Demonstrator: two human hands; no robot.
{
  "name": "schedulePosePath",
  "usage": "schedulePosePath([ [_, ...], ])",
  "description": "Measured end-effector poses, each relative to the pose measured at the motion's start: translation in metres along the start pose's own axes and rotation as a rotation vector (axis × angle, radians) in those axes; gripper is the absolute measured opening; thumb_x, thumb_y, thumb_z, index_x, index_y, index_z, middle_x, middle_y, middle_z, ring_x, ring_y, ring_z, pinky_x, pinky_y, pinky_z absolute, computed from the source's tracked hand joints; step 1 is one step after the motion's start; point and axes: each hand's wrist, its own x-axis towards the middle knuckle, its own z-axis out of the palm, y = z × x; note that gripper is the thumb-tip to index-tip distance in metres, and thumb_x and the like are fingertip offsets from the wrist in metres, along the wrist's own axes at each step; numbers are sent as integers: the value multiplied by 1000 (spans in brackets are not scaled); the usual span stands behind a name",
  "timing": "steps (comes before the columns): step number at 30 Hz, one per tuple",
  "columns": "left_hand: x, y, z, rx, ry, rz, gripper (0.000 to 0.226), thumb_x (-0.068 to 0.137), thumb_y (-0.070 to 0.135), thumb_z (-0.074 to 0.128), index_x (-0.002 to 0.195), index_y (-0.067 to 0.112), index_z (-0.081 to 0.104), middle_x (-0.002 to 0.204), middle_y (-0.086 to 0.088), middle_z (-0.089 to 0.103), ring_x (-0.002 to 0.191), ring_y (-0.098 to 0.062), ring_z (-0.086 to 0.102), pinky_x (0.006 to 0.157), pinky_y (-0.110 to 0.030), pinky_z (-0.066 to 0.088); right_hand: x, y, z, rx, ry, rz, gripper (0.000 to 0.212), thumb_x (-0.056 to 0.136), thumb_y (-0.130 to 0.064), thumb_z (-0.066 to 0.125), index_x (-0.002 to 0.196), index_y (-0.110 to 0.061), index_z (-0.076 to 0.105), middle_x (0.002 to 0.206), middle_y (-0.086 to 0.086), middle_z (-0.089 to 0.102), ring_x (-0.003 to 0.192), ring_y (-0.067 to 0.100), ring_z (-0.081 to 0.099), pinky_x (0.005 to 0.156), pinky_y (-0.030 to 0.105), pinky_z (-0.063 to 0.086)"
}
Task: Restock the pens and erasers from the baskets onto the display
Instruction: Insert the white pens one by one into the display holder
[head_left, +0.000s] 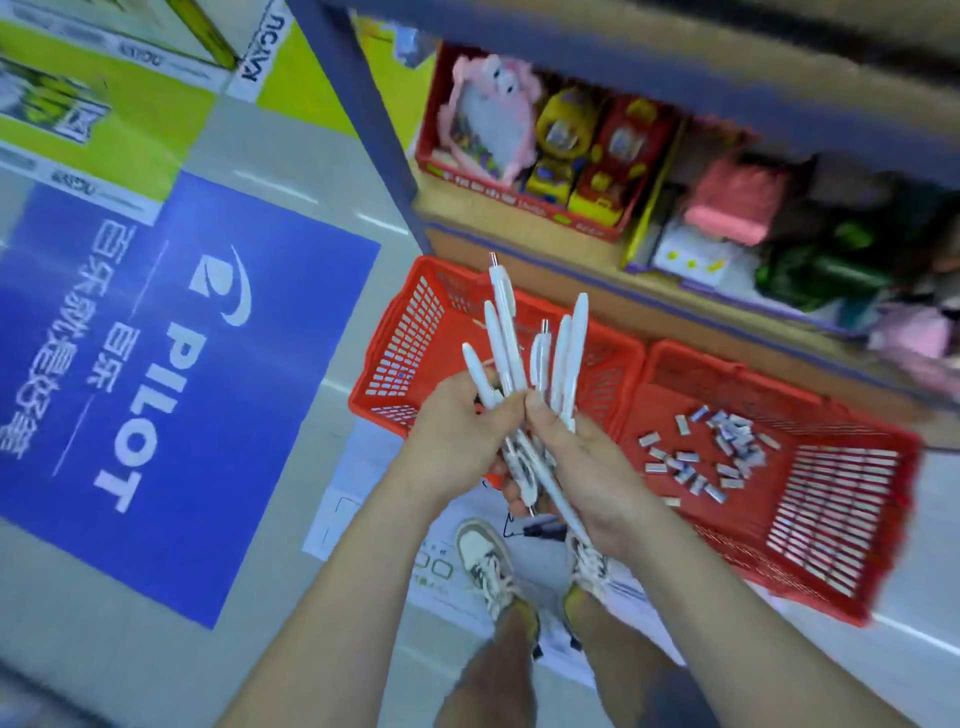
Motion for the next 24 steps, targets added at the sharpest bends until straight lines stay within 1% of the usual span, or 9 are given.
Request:
schedulePosePath([
  [5,-65,74,31,-94,22,33,16,94,18,59,80,12,65,52,-1,60,41,-16,51,41,-22,41,-92,-53,1,-69,49,-115,35,99,-36,43,110,-9,63,67,11,61,54,24,55,51,32,50],
  [9,-108,104,51,-180,-73,30,15,93,18,58,84,12,68,59,-5,63,49,-17,57,48,-26,45,-154,-80,-12,-171,67,-164,31,94,-30,54,114,-8,63,83,23,68,62,26,64,58,41,55],
  [13,-135,124,59,-149,-146,30,16,93,18,59,91,7,70,68,-8,68,59,-21,64,54,-25,50,-201,-99,-18,-380,146,-241,19,94,-17,57,105,-5,66,85,12,73,68,11,67,60,20,53],
  [16,-146,147,61,-88,-192,55,14,93,20,58,92,11,70,73,-9,71,65,-20,68,56,-26,53,-226,-110,-14,-454,189,-328,10,94,-18,59,92,-14,69,77,6,70,65,5,61,61,19,48],
  [18,-152,164,63,12,-197,82,16,92,25,60,89,13,70,74,-10,72,65,-24,70,58,-35,57,-240,-117,-11,-461,238,-382,14,95,-16,58,86,-22,67,67,-9,67,60,-3,55,58,15,43],
  [20,-157,184,68,125,-148,138,21,90,30,62,84,12,69,67,-8,70,56,-24,68,57,-41,57,-253,-122,-14,-408,333,-436,15,96,-16,57,87,-23,67,63,-12,66,56,2,56,55,18,45],
  [22,-163,205,75,153,-72,190,24,89,31,63,76,11,66,56,-4,64,48,-21,63,52,-40,54,-268,-126,-21,-378,410,-454,14,96,-20,58,85,-20,67,62,4,64,55,24,56,53,35,49],
  [23,-165,216,81,143,-50,211,26,89,31,63,72,11,65,53,-4,62,46,-22,61,51,-38,51,-275,-129,-27,-374,429,-454,17,95,-22,58,81,-20,66,59,8,60,53,27,52,50,36,46],
  [24,-168,228,88,124,-43,220,28,89,31,63,69,12,65,49,-3,60,46,-24,58,49,-34,47,-284,-131,-34,-354,444,-446,20,95,-21,59,75,-20,64,54,3,55,48,20,47,48,30,41],
])
